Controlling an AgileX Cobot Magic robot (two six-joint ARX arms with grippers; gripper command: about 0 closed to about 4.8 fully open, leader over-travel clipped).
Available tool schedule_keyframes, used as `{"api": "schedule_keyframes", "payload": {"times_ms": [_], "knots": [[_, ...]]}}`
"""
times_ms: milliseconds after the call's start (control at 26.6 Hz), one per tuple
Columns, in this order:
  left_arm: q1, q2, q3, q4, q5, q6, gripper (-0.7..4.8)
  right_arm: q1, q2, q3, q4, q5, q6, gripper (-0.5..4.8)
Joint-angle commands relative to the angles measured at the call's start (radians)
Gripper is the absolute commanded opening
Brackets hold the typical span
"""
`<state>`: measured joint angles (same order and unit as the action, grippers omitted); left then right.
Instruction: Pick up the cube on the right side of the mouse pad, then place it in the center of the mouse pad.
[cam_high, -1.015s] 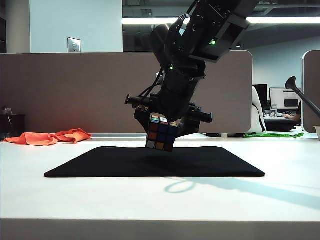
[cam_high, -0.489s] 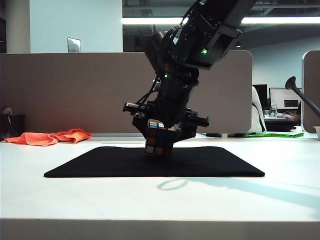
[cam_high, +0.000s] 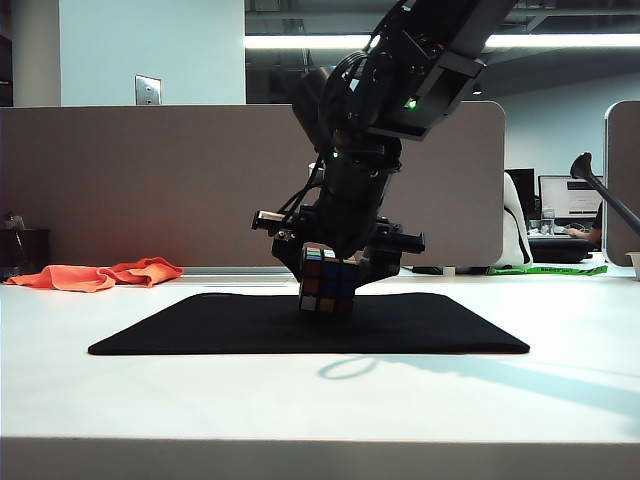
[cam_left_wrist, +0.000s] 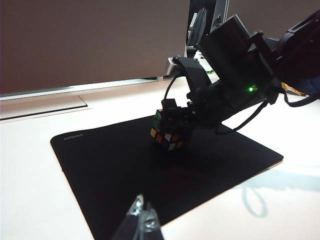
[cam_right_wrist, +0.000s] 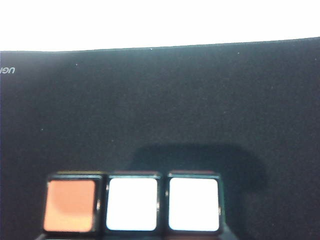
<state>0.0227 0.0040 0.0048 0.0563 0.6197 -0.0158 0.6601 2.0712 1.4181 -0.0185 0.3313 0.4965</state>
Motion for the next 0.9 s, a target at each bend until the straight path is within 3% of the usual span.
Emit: {"api": "schedule_keyframes", "payload": {"times_ms": [38, 526, 639, 903], "knots": [[-0.002, 0.001, 0.004, 0.012, 0.002, 0.001, -0.06, -0.001, -0.004, 0.006, 0.023, 0.002, -0.003, 3.15], [-0.002, 0.001, 0.004, 0.012, 0.002, 0.001, -0.06, 0.0, -0.004, 0.006, 0.013, -0.025, -0.045, 3.15], [-0.002, 0.001, 0.004, 0.012, 0.002, 0.001, -0.06, 0.0, -0.004, 0.006, 0.003, -0.043, -0.045, 3.47], [-0.002, 0.001, 0.004, 0.012, 0.002, 0.001, -0.06, 0.0, -0.004, 0.006, -0.004, -0.04, -0.046, 3.48]]}}
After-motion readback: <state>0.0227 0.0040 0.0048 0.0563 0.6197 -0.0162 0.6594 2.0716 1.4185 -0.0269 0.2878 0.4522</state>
